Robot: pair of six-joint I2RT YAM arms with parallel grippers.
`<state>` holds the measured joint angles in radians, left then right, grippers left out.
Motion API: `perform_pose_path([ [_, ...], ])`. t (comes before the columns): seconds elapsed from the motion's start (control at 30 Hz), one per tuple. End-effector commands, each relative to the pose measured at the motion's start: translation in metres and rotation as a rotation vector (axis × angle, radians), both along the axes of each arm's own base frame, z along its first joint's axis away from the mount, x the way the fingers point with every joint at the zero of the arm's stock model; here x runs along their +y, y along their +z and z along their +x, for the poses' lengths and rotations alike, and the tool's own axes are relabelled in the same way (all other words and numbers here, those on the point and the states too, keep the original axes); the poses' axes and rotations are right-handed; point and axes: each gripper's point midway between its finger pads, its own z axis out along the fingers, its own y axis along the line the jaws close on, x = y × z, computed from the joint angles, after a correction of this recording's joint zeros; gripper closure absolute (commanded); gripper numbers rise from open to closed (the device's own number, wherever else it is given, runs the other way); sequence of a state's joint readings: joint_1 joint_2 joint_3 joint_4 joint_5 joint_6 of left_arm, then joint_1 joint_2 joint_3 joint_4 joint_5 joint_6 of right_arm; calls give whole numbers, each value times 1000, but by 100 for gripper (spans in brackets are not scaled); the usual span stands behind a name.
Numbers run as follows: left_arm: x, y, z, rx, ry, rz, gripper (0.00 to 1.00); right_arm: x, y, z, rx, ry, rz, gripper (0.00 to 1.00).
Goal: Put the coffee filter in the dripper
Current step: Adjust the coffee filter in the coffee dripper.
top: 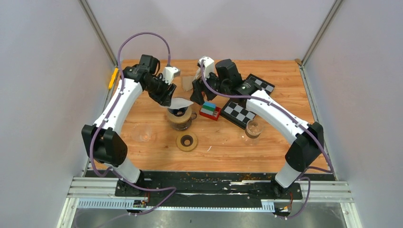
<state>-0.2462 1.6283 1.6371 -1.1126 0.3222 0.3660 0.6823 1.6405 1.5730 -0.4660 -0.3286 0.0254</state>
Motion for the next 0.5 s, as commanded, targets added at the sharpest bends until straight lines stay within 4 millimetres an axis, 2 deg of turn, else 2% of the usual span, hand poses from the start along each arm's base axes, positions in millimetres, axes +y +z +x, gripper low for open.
perform_pose_path([
  [0.0,2,18,1,-58,75,-59,41,12,7,4,24,-29,9,25],
  [0.47,8,17,-1,-70,136,-109,38,40,-23,7,81,7,-37,26],
])
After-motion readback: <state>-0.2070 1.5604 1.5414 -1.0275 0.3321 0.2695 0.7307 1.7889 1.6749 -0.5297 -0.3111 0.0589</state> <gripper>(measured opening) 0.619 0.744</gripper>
